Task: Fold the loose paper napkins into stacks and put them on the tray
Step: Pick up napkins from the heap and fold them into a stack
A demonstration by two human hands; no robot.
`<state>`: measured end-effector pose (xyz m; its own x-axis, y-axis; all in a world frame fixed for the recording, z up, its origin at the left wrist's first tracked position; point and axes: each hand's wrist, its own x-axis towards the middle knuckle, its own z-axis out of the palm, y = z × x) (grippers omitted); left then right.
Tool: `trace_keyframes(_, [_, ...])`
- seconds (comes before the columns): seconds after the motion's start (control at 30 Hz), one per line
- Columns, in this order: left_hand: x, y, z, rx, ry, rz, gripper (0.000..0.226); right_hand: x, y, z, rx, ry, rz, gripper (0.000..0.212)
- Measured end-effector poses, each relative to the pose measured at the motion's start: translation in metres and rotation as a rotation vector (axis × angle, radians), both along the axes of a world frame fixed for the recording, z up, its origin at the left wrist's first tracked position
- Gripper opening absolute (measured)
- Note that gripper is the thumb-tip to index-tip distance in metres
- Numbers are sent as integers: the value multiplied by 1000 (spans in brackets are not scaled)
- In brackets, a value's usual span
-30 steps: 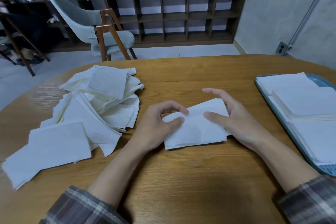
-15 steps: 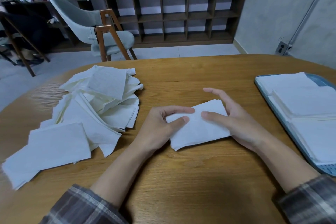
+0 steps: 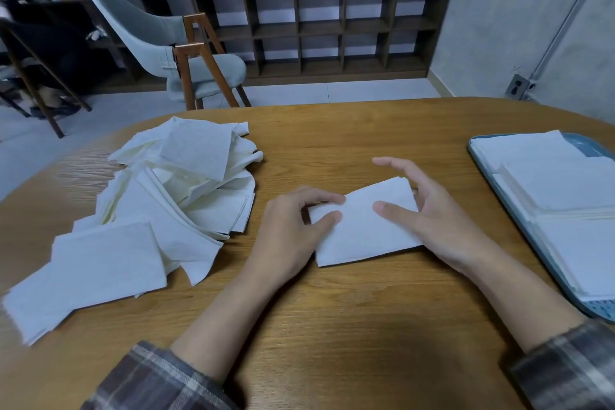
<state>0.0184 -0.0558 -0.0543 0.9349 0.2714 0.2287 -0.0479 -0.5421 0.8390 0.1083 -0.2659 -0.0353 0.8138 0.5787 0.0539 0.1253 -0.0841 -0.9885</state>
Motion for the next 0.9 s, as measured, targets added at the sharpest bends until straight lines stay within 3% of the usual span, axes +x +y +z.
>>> trace_keyframes(0.07, [1, 3, 1, 12, 6, 45, 26, 2, -2, 1, 72, 41, 2, 59])
trace_keyframes(0.23, [-2, 5, 19, -510, 143, -83, 37, 2, -4, 6, 235, 171, 27, 65])
trace_keyframes(0.33, [-4, 3, 19, -574, 140, -136, 39, 2, -3, 3, 190, 151, 10, 64])
trace_keyframes(0.5, [-1, 7, 11, -361, 37, -24, 35, 1, -4, 4, 180, 175, 101, 48])
trace_keyframes(0.6, [-2, 7, 7, -226, 27, 8, 35, 1, -4, 0, 27, 28, 103, 26])
trace_keyframes(0.7, [-5, 8, 0, 155, 21, 60, 39, 4, -4, -3, -156, -162, -10, 31])
trace_keyframes(0.77, [-5, 14, -3, 390, 37, 137, 40, 7, -6, -4, -172, -180, -82, 32])
trace_keyframes(0.9, [-7, 22, -3, 594, 32, 300, 36, 10, -8, -7, -195, -166, -117, 32])
